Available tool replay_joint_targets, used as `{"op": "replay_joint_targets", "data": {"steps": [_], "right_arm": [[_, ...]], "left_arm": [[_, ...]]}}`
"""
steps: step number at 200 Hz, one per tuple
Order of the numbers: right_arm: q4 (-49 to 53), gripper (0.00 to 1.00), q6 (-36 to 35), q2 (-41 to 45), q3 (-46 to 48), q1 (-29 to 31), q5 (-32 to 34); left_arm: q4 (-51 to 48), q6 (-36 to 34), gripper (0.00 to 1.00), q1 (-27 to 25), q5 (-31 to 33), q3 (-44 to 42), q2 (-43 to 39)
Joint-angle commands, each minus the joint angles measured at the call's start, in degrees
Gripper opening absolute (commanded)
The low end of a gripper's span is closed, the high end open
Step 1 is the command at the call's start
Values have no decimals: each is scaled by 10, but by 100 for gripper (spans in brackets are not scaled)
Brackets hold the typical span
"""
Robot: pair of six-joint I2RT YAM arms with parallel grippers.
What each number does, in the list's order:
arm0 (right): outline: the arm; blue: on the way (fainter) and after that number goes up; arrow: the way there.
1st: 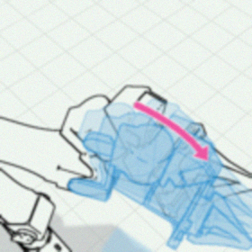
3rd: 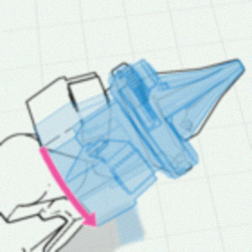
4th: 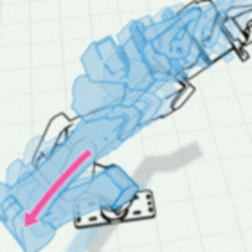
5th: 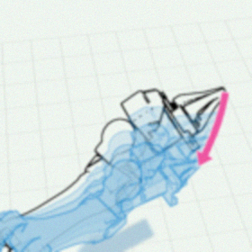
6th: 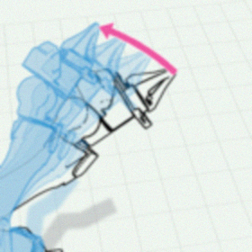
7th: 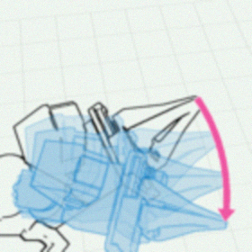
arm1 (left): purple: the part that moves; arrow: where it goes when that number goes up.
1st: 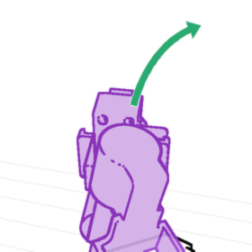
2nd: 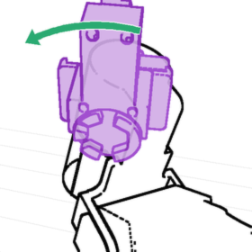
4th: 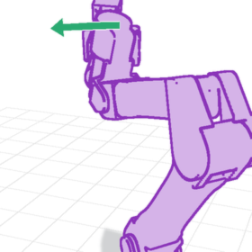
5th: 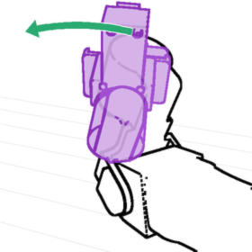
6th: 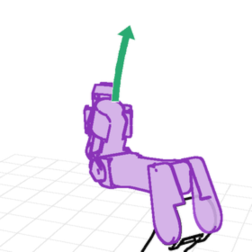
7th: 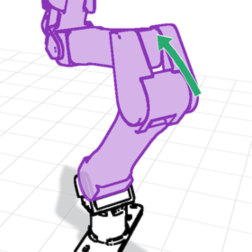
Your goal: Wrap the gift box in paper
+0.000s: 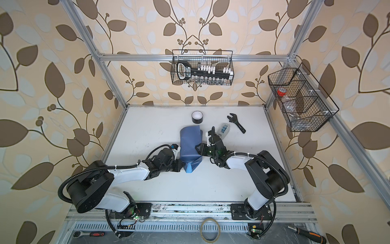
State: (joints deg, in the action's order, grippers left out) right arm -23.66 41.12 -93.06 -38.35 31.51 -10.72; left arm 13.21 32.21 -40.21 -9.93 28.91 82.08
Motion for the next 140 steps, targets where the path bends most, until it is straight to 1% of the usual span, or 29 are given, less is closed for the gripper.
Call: {"op": "replay_joint_targets", "data": {"steps": [1, 23, 28, 46, 140], "right_arm": [[20, 52, 2, -17, 14, 6, 3], [19, 51, 2, -18, 16, 7, 4], [19, 51, 2, -18, 15, 7, 4], [16, 51, 4, -19, 17, 8, 4], [6, 50, 9, -27, 21, 13, 1]], "left_arm": [[23, 2, 11, -6, 17, 25, 1], [28, 0, 12, -8, 22, 27, 1], [29, 0, 12, -8, 23, 28, 18], [33, -4, 12, -11, 30, 31, 24], [77, -24, 16, -40, 111, 29, 48]]}}
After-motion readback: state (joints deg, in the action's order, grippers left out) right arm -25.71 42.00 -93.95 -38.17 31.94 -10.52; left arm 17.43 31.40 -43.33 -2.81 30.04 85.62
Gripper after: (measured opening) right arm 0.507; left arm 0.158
